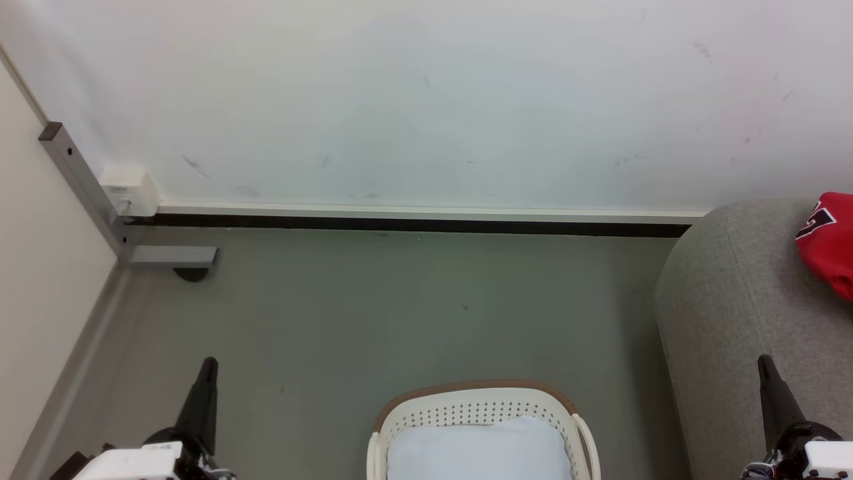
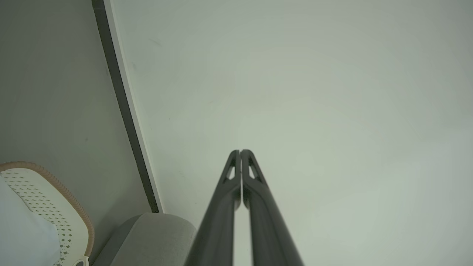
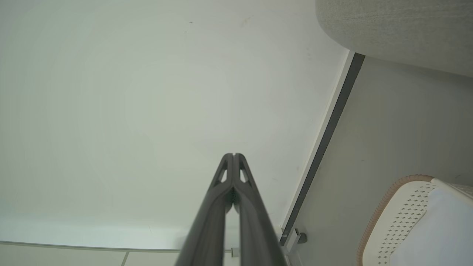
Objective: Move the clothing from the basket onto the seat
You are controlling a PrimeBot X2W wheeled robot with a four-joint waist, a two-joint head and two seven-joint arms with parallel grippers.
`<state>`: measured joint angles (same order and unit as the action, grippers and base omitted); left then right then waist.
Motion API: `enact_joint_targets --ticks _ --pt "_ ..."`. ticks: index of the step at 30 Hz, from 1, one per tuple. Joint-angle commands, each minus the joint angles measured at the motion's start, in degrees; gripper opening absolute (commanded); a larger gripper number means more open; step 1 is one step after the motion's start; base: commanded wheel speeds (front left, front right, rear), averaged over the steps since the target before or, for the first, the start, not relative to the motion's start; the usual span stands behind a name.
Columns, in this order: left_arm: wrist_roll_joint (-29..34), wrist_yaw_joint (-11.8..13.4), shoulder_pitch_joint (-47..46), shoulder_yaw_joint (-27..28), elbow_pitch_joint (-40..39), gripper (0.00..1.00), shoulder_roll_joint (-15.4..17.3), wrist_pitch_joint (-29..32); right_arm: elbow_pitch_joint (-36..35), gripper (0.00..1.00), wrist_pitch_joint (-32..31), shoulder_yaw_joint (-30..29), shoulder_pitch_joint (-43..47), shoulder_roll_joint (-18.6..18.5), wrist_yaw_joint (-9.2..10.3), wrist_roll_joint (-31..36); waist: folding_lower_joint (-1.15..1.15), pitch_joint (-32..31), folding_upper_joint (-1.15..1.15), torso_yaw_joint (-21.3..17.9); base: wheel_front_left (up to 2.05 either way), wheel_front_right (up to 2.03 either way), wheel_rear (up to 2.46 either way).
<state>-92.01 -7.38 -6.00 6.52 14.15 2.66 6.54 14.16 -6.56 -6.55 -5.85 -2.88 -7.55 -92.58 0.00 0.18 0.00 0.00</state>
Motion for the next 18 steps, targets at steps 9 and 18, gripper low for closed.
enact_joint_targets --ticks 9,18 --pt "-0.8 -0.3 -0.5 0.1 -0.2 0.0 0.4 0.2 -0.3 0.0 -0.2 -0.2 -0.7 0.0 0.12 0.4 0.0 0.0 0.0 0.0 0.0 0.0 0.0" --pt "-0.8 -0.3 -0.5 0.1 -0.2 0.0 0.4 0.2 -0.3 0.0 -0.2 -0.2 -0.7 0.0 0.12 0.4 0.0 0.0 0.0 0.0 0.0 0.0 0.0"
